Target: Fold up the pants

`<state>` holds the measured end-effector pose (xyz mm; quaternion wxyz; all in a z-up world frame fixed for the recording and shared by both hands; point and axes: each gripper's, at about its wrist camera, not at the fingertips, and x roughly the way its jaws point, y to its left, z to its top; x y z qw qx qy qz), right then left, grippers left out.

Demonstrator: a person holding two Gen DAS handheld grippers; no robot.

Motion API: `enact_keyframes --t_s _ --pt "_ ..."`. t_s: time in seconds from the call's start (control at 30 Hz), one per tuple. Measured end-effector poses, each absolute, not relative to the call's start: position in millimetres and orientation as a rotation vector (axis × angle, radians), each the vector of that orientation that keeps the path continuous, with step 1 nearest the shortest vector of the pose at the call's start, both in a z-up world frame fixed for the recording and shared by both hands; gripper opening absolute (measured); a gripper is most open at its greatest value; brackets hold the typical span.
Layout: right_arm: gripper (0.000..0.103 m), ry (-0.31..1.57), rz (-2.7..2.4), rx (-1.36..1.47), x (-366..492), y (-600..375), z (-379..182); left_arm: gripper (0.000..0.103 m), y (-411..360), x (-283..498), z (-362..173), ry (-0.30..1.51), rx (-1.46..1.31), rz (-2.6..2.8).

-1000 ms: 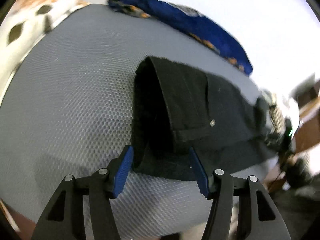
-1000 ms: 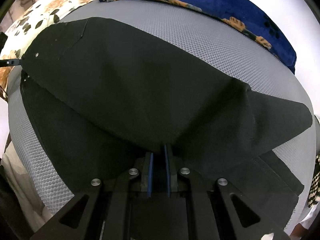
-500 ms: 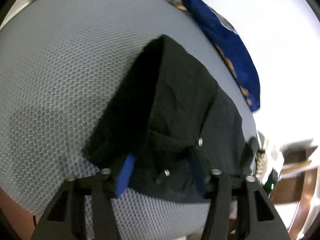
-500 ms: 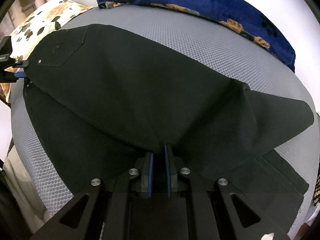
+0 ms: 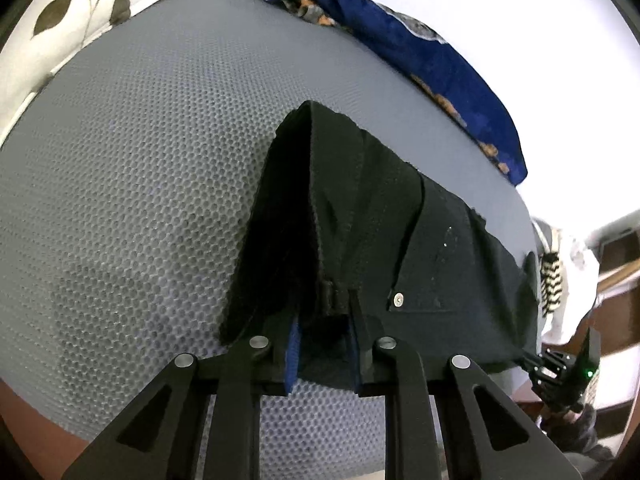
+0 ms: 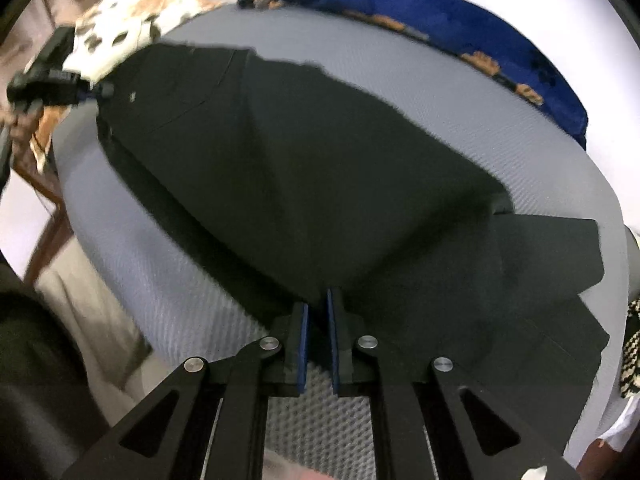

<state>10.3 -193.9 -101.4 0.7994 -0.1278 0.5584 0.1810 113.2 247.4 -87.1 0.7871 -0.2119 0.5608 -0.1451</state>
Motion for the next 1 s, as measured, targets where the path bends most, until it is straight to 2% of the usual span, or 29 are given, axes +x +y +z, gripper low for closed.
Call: enact_keyframes --t_s 0.3,0.4,0.47,0.7,0.83,1.0 --pt "0.007 1.259 0.397 -0.238 12.6 -193.0 -118.8 0.021 248.6 103.1 -94.7 1.208 -0.360 -0.305" --pt "0.007 1.271 0.392 -0.208 16.7 -194.8 -123.4 0.030 245.3 96.6 -93.0 1.195 -0.300 -0.276" --pt "0.008 1.280 0.398 -0.187 18.9 -197.2 -123.5 0.040 241.9 90.9 -85.1 1.175 -0.249 -0.252" --pt "0.010 1.289 0.413 -0.097 24.3 -205.9 -124.6 0.041 230.9 62.7 -31.8 0.977 -0.057 -0.212" --pt "0.013 1.314 0.430 0.040 31.0 -218.7 -125.1 0.041 174.8 50.4 -10.7 0.889 0.052 -0.405" --pt "0.013 1.338 0.436 0.161 37.1 -231.1 -126.8 0.041 70.0 40.7 -25.5 0.923 0.136 -0.716"
